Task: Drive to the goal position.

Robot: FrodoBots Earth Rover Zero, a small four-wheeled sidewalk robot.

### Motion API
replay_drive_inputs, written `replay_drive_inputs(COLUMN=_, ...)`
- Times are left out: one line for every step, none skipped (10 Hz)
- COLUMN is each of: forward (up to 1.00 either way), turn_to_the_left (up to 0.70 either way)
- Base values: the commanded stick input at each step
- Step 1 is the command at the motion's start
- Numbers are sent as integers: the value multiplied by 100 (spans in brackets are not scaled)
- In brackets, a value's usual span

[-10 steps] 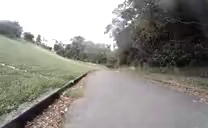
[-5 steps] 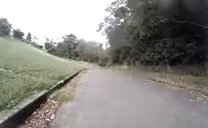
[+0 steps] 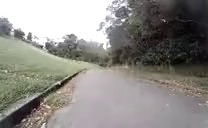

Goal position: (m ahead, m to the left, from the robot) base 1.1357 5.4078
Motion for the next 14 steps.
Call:
replay_drive_inputs(forward=50, turn_to_the_left=0)
replay_drive_inputs(forward=50, turn_to_the_left=0)
replay_drive_inputs(forward=50, turn_to_the_left=0)
replay_drive_inputs(forward=50, turn_to_the_left=0)
replay_drive_inputs(forward=50, turn_to_the_left=0)
replay_drive_inputs(forward=50, turn_to_the_left=0)
replay_drive_inputs(forward=50, turn_to_the_left=0)
replay_drive_inputs(forward=50, turn_to_the_left=0)
replay_drive_inputs(forward=50, turn_to_the_left=10)
replay_drive_inputs(forward=50, turn_to_the_left=28)
replay_drive_inputs(forward=50, turn_to_the_left=45)
replay_drive_inputs(forward=50, turn_to_the_left=41)
replay_drive_inputs(forward=50, turn_to_the_left=29)
replay_drive_inputs(forward=50, turn_to_the_left=0)
